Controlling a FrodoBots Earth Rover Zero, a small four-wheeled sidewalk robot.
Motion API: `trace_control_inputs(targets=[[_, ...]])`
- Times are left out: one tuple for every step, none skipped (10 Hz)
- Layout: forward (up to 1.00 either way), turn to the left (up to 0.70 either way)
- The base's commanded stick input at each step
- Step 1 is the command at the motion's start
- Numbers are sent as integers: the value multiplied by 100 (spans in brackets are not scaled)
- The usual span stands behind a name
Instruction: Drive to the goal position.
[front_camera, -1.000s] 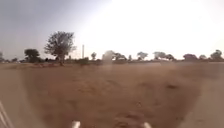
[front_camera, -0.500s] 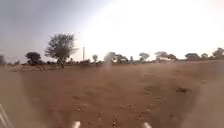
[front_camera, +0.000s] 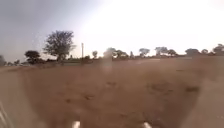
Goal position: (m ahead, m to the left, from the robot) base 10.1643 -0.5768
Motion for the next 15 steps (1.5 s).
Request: trace_control_inputs(targets=[[70, 0], [70, 0], [70, 0], [70, 0], [70, 0], [70, 0], [70, 0], [70, 0], [70, 0], [70, 0], [70, 0], [70, 0], [70, 0], [70, 0], [70, 0]])
